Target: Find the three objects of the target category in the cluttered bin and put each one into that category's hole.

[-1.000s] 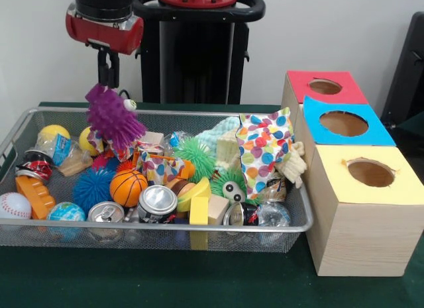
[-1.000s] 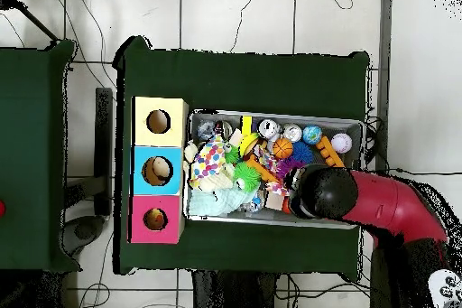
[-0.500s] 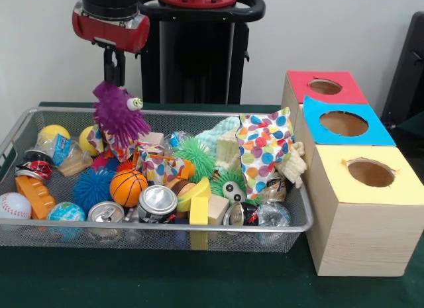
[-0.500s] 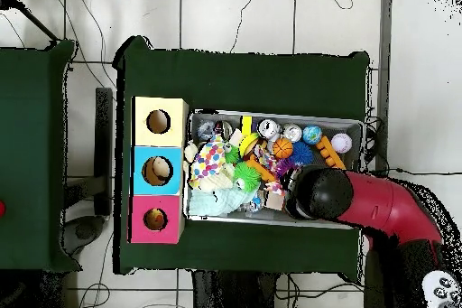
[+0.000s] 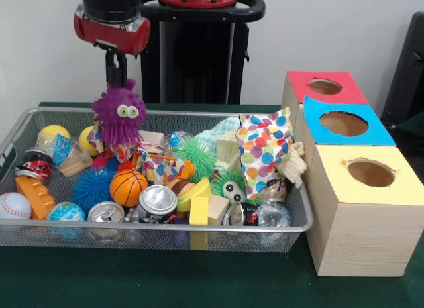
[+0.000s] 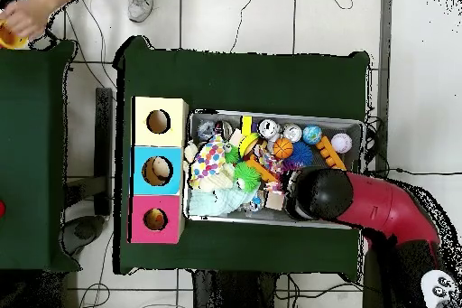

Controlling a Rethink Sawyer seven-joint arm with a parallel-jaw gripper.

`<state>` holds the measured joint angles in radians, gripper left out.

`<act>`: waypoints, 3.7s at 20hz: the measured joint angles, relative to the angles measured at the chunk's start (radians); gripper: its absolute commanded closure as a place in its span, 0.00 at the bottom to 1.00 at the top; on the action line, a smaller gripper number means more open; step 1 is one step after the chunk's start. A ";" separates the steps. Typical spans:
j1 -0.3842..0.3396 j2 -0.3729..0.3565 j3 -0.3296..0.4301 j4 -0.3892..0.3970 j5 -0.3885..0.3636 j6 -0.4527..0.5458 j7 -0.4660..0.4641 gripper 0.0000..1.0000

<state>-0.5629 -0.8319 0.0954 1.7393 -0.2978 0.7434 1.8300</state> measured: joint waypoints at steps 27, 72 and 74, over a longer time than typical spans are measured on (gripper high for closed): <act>0.110 0.021 -0.061 0.000 0.049 0.000 0.000 1.00; 0.111 0.032 -0.089 0.000 0.075 0.000 0.000 1.00; 0.111 0.032 -0.089 0.000 0.075 0.000 0.000 1.00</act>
<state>-0.4514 -0.7999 0.0064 1.7391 -0.2231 0.7432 1.8300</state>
